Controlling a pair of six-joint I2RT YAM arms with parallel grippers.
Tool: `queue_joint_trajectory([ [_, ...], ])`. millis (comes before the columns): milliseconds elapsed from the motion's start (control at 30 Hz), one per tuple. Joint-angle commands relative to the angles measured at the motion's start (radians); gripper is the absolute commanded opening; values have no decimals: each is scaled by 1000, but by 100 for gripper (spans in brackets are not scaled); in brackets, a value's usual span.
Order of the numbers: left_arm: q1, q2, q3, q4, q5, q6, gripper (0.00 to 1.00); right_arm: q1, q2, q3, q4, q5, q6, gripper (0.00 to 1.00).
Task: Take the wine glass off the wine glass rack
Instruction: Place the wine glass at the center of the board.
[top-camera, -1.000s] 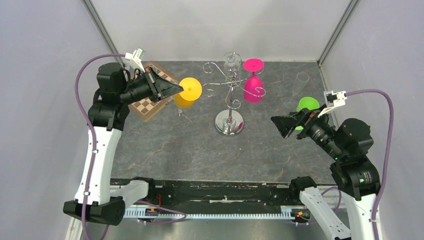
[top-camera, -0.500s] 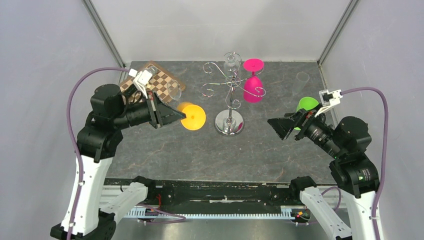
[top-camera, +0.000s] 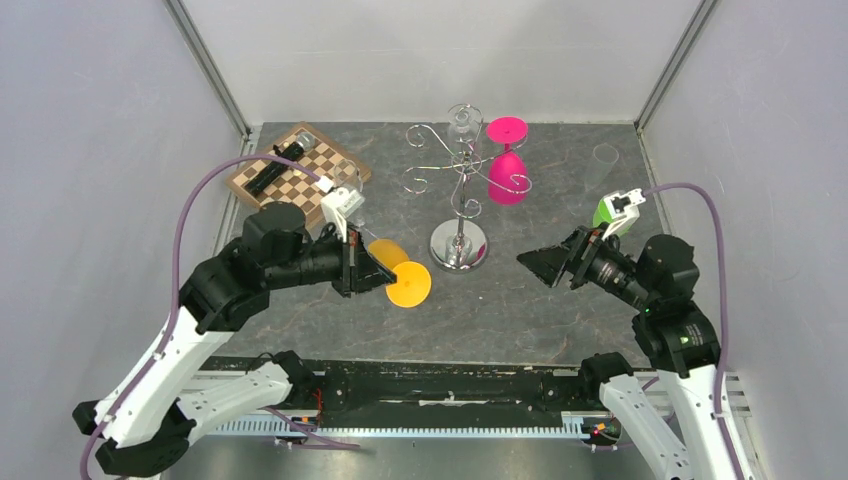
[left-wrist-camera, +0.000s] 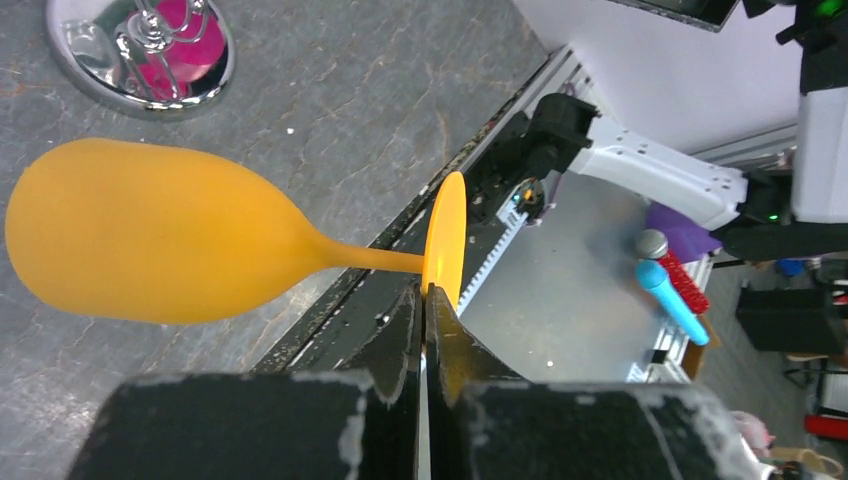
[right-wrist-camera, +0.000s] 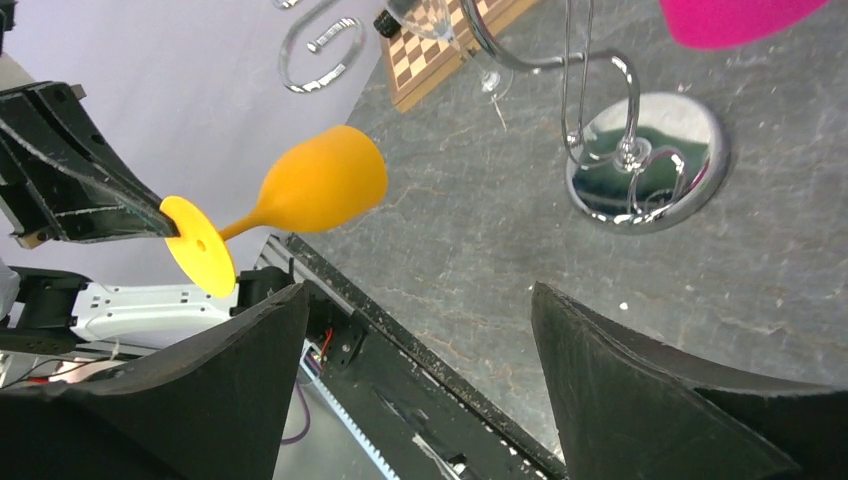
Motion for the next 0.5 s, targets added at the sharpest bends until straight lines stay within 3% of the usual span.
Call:
queue_joint_trajectory([
  [0,-107,-5,-31,38,-145,62,2,6,-31,-78,100,-56,85,84],
  [267,-397,51,-91,112,-387,71,2,5,-60,-170,134,-79,134,84],
  [467,-541,96,-97,163,-542,91,2,8,-82,-263,176,-108,173,83],
])
